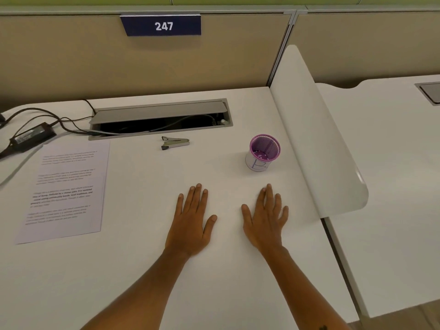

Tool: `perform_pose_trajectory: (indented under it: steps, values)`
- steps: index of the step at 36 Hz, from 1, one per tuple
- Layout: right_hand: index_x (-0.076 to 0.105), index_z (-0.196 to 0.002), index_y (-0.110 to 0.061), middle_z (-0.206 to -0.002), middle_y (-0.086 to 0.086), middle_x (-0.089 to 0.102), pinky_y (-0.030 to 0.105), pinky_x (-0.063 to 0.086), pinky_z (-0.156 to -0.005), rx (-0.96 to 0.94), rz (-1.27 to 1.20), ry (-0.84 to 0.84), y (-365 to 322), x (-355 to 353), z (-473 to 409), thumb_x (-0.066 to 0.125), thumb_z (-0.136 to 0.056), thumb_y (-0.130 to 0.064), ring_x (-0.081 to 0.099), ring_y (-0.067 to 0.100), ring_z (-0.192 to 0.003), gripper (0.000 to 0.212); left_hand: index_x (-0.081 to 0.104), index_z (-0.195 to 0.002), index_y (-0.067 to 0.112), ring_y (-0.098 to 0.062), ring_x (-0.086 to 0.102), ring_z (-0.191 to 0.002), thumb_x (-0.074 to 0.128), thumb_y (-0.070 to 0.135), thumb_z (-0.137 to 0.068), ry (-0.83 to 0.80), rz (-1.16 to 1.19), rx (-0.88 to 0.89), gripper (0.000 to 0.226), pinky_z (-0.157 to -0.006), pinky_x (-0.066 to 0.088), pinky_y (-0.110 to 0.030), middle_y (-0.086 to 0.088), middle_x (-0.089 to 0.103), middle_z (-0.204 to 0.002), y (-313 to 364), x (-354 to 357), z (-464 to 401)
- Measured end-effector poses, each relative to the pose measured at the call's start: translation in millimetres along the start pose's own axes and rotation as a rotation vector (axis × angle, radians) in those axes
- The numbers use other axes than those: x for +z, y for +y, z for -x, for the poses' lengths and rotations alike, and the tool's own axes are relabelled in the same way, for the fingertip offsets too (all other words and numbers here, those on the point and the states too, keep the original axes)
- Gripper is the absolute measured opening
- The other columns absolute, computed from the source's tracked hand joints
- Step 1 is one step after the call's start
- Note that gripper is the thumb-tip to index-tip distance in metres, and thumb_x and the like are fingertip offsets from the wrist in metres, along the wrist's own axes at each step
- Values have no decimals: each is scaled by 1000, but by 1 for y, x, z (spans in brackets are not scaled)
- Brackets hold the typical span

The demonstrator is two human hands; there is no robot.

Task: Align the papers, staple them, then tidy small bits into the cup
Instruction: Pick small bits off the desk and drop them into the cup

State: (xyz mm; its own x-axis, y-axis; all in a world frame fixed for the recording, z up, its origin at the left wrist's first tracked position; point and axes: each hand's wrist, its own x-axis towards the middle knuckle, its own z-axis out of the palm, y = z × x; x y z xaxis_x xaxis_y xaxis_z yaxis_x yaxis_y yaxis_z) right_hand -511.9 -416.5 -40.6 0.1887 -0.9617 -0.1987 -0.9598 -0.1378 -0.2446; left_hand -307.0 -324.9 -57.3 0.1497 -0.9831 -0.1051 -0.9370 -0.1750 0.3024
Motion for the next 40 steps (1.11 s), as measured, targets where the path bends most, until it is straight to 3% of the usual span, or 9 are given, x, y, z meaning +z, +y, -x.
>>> perform_pose_trajectory:
  steps: [3, 5, 10, 16, 23, 30, 36, 40]
  values:
    - [24, -160, -16, -168, 7, 21, 55, 22, -121, -1, -91, 94, 10, -12, -10, 43, -103, -47, 26, 32, -151, 67, 0, -169, 17, -20, -10, -165, 21, 57, -108, 1, 1, 1, 76, -134, 9, -53, -4, -7, -179, 0, -1, 0]
    - [31, -157, -20, -166, 8, 25, 55, 27, -117, -37, -70, 96, 20, -17, -18, 46, -102, -46, 31, 33, -147, 62, 0, -169, 17, -21, -10, -165, 22, 57, -108, 1, 3, 2, 76, -134, 9, -54, -4, -7, -179, 0, 0, 0]
    - [28, -160, -28, -168, 8, 21, 55, 27, -117, -184, 101, 25, 39, -18, -23, 37, -101, -56, 25, 36, -150, 67, 0, -169, 17, -20, -10, -165, 22, 57, -108, -2, 8, 4, 76, -134, 9, -54, -4, -7, -179, 0, 0, 0]
    - [32, -159, -34, -167, 2, 25, 53, 22, -123, -235, 11, 40, 49, -14, -7, 39, -103, -53, 20, 30, -154, 60, 0, -169, 17, -20, -11, -165, 22, 57, -108, -5, 12, 1, 76, -134, 8, -53, -3, -8, -179, 0, 0, 0]
    - [65, -135, -26, -136, -2, 57, 43, 34, -109, -109, -276, 259, 46, -8, -7, 76, -91, -29, 48, 21, -131, 46, 0, -169, 17, -20, -11, -165, 23, 56, -109, -2, 7, 5, 76, -134, 9, -54, -4, -6, -179, 0, -1, 0]
    - [79, -108, -28, -111, -9, 67, 34, 29, -92, -115, -350, 315, 37, -13, -24, 81, -87, -25, 54, 18, -113, 21, -1, -169, 18, -19, -12, -165, 21, 57, -108, -5, 6, 3, 76, -134, 9, -54, -3, -9, -179, -1, 0, 0]
    - [81, -95, -23, -98, -5, 73, 46, 52, -80, -153, -393, 301, 38, -18, -40, 87, -81, -23, 58, 21, -98, 16, -1, -169, 18, -19, -12, -165, 20, 57, -109, -7, -6, 1, 75, -134, 9, -53, -3, -9, -179, 0, 0, 0]
    - [82, -93, -18, -94, -5, 73, 37, 50, -80, -183, -408, 281, 39, -19, -44, 86, -81, -22, 57, 21, -97, 13, -1, -169, 18, -19, -12, -165, 20, 57, -108, -6, -1, 1, 75, -134, 9, -53, -3, -9, -179, 0, -1, 0]
